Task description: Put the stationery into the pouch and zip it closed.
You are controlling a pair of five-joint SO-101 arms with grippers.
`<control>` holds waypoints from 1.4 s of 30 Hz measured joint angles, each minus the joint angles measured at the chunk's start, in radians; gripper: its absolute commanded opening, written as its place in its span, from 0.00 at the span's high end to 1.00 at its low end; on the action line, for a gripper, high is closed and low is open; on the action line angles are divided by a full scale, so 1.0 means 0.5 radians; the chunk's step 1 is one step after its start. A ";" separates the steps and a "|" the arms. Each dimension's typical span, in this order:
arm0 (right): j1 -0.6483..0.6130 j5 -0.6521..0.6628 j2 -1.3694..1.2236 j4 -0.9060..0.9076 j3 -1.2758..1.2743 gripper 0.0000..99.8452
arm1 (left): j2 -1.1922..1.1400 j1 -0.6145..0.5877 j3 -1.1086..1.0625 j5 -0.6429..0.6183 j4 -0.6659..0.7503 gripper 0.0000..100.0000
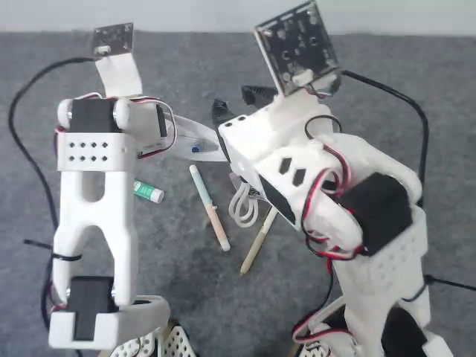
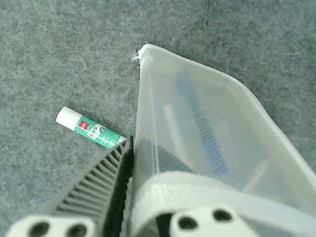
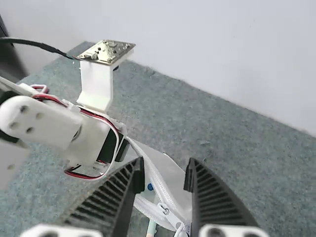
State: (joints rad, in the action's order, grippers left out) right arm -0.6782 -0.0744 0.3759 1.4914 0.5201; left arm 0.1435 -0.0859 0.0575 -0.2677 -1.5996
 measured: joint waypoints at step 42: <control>0.531 -0.546 0.003 -0.353 -1.844 0.88 | -0.006 -0.350 0.239 0.000 -0.163 0.99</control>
State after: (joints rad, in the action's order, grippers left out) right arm -0.4127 -0.3475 0.3775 1.3149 -0.4020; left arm 0.1404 -0.2608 0.1772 -0.2677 -1.6809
